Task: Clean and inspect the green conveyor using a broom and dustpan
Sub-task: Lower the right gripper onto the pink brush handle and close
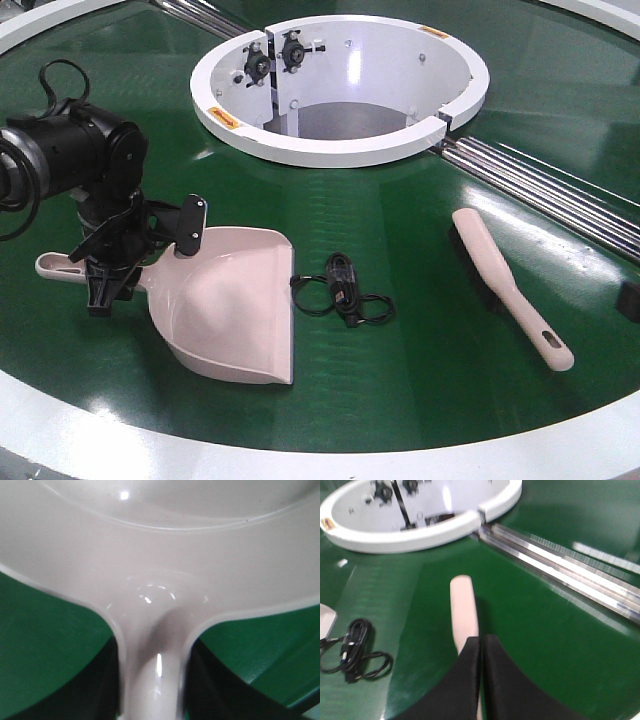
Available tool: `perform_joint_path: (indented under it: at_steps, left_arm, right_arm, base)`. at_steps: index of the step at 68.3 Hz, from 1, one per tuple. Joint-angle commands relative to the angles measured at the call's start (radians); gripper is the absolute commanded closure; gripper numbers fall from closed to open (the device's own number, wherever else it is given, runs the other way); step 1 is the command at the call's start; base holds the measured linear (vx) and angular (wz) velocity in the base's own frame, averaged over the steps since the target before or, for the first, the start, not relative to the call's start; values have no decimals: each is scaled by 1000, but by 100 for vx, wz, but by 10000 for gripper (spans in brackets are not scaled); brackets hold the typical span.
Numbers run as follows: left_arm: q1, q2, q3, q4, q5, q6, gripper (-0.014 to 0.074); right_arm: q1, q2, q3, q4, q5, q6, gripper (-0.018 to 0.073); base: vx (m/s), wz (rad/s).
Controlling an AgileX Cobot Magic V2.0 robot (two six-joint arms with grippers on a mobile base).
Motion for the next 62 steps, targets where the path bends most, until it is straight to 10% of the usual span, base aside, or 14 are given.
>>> perform_joint_path:
  at_steps: [1, 19, 46, 62]
  left_arm:
    - [-4, -49, -29, 17, 8, -6, 603]
    - [-4, -49, -29, 17, 8, -6, 603]
    - [-4, -49, -29, 17, 8, -6, 603]
    - [-4, -49, -29, 17, 8, -6, 603]
  right_arm:
    - [-5, 54, -39, 51, -33, 17, 568]
    - [-5, 216, -162, 49, 227, -151, 498]
    - [-5, 476, -464, 65, 469, -174, 63]
    - [-4, 660, -643, 108, 616, -197, 32]
  base:
    - [0, 0]
    - [0, 0]
    - [0, 0]
    - [0, 0]
